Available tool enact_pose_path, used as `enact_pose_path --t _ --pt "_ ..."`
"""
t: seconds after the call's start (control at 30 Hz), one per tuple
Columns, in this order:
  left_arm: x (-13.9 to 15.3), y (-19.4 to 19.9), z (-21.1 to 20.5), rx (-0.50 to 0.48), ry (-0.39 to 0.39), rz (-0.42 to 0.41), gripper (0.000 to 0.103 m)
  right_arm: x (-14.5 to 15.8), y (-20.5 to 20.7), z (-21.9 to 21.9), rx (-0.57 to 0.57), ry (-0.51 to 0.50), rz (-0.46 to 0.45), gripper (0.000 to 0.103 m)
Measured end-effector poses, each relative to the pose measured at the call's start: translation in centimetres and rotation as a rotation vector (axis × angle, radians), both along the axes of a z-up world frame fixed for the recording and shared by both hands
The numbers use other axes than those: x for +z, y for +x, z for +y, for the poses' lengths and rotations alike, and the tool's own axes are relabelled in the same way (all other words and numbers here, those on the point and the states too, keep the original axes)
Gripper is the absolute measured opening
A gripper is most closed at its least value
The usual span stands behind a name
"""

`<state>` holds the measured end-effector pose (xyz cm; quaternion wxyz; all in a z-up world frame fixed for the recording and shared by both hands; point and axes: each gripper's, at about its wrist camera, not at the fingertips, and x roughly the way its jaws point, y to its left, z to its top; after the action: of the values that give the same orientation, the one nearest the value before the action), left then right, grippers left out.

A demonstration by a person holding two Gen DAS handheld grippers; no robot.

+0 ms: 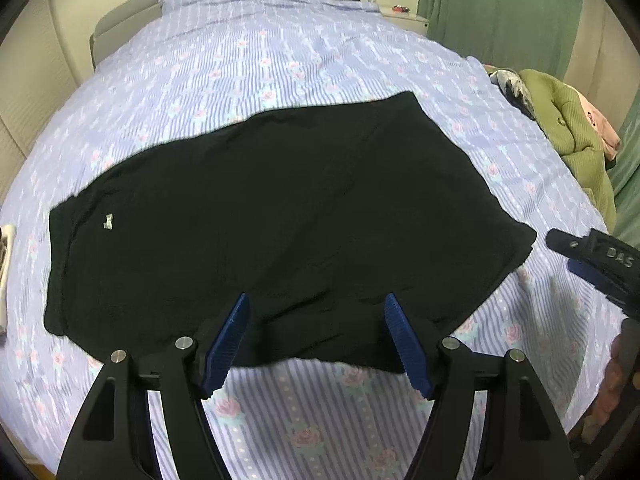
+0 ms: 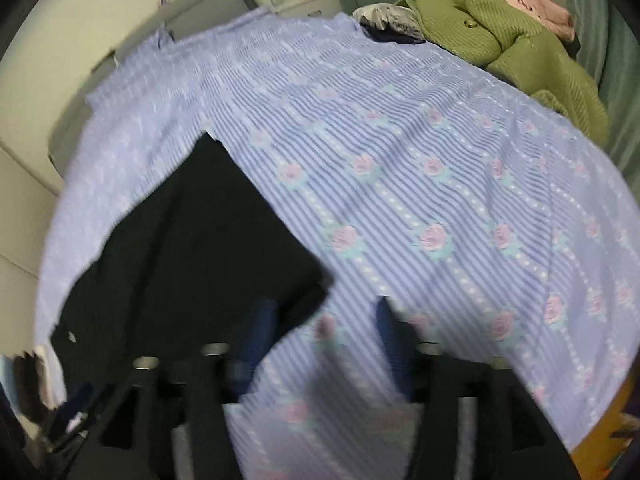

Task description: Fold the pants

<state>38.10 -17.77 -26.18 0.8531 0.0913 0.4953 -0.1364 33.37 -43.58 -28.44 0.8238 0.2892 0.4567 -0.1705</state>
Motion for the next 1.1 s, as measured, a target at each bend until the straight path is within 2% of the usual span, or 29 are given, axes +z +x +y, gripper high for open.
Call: enact_pose_path --t 0.07,0.2,0.27,0.3,0.33,0.4,0.5,0.57,0.63,0.73,0.87,0.93,1.1 --pt "0.2 0.4 -0.2 -0.015 0.009 -0.014 0.070 -1.0 0.5 0.0 -0.007 0.059 -0.009 0.063" --pt "0.2 0.9 -0.2 -0.031 0.025 -0.022 0.070 -3.8 2.0 0.6 -0.019 0.149 0.039 0.062" --pt "0.1 0.8 0.0 -0.029 0.024 -0.015 0.070 -4.6 2.4 1.0 0.001 0.168 0.034 0.037" --pt "0.0 0.8 0.2 -0.026 0.026 -0.013 0.070 -4.7 2.6 1.3 0.024 0.132 0.066 0.013" --pt "-0.1 0.7 0.3 -0.023 0.029 -0.011 0.070 -4.7 2.7 1.5 0.030 0.092 0.084 0.010" --pt "-0.3 0.6 0.8 -0.009 0.033 -0.003 0.070 -4.4 2.3 1.3 0.002 0.043 0.093 0.010" --pt "-0.6 0.7 2.0 0.030 0.018 0.022 0.070 -4.7 2.0 1.1 -0.010 0.060 0.115 0.011" --pt "-0.6 0.8 2.9 0.052 0.003 0.028 0.070 -4.1 2.2 1.7 0.015 0.014 0.140 0.021" --pt "-0.2 0.9 3.8 0.068 -0.003 0.017 0.070 -2.5 2.0 2.4 0.005 -0.070 0.157 0.046" --pt "0.8 1.1 5.6 0.092 -0.021 -0.006 0.070 0.1 1.3 3.7 0.049 -0.126 0.130 0.048" --pt "2.4 1.9 8.9 0.116 -0.035 -0.045 0.071 2.8 2.5 7.2 0.146 -0.188 0.115 0.048" --pt "3.1 2.6 10.8 0.121 -0.033 -0.067 0.072 3.8 3.2 8.9 0.183 -0.193 0.095 0.055" --pt "4.2 5.3 15.8 0.121 -0.026 -0.099 0.072 4.2 6.2 13.9 0.254 -0.171 0.073 0.056"
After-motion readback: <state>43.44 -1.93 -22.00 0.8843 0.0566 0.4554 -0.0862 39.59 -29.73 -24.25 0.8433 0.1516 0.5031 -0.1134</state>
